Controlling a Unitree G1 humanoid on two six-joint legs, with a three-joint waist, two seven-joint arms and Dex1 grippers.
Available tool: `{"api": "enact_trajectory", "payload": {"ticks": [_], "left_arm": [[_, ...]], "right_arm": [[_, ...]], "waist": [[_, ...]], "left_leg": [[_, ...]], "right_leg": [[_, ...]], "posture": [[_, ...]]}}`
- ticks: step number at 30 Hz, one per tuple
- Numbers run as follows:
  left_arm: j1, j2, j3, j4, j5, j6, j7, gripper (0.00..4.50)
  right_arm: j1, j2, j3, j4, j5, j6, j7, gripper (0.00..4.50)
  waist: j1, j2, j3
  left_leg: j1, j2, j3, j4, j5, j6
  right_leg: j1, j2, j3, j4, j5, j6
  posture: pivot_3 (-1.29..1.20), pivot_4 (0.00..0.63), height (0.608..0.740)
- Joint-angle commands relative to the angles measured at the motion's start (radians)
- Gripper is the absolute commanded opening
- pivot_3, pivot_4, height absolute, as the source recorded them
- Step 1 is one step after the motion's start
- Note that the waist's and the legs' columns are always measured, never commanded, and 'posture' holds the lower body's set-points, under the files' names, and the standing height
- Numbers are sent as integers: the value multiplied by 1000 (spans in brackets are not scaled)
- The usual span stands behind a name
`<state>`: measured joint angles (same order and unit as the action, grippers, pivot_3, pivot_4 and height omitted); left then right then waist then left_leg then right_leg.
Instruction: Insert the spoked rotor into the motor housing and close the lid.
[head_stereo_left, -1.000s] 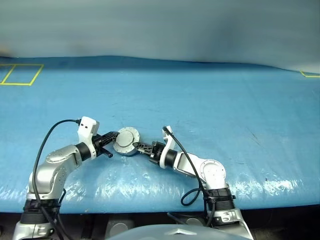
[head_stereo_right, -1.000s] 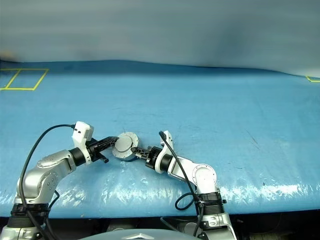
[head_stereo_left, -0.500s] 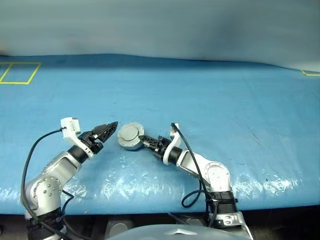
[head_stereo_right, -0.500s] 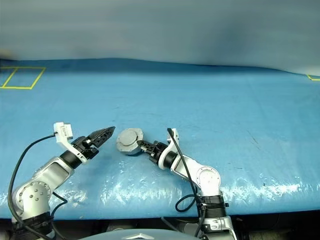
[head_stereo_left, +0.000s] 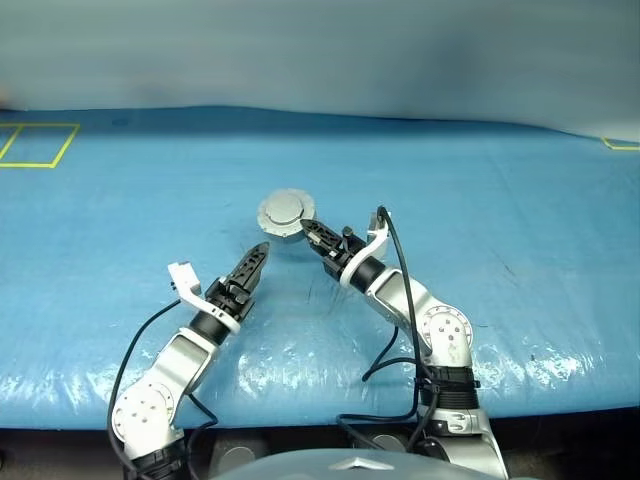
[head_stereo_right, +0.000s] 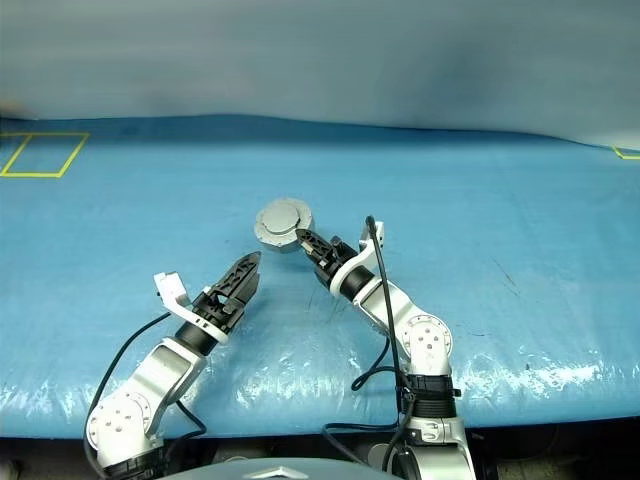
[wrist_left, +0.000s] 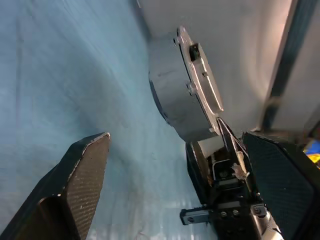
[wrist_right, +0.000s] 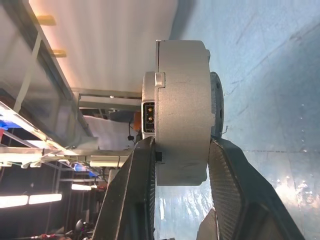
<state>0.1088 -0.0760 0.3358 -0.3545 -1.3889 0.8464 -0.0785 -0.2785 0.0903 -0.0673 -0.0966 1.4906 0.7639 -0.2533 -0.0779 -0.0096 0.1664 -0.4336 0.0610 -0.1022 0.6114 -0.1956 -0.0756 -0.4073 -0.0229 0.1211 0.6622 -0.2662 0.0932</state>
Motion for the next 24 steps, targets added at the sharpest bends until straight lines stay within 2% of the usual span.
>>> {"api": "enact_trajectory", "payload": {"ticks": [1, 6, 14, 24], "left_arm": [[3, -74, -52, -1, -94, -43, -27, 4500], [3, -70, -95, 21, -147, -104, -36, 4500], [-25, -50, -148, 64, -140, -171, -79, 4500], [-79, -82, -170, 133, -152, -263, -91, 4500]], "right_arm": [[-18, 89, 27, -108, 75, -16, 4, 1169], [3, 78, 61, -140, 107, -5, -21, 1169], [36, 52, 108, -186, 167, -5, -60, 1169], [91, 36, 156, -221, 195, -18, -88, 1169]], "waist": [[0, 0, 0], [1, 0, 0], [2, 0, 0], [3, 0, 0]], "left_leg": [[-1, 0, 0, 0, 0, 0], [-2, 0, -1, 0, 0, 0], [-2, 0, -1, 1, 0, 0], [-2, 0, -1, 1, 0, 0]], "right_leg": [[0, 0, 0, 0, 0, 0], [-1, 0, 0, 0, 1, -2], [-1, 0, 0, 0, 1, -2], [-1, 0, 0, 0, 1, -2]], "posture": [[0, 150, 740], [0, 150, 740], [0, 150, 740], [0, 150, 740]]}}
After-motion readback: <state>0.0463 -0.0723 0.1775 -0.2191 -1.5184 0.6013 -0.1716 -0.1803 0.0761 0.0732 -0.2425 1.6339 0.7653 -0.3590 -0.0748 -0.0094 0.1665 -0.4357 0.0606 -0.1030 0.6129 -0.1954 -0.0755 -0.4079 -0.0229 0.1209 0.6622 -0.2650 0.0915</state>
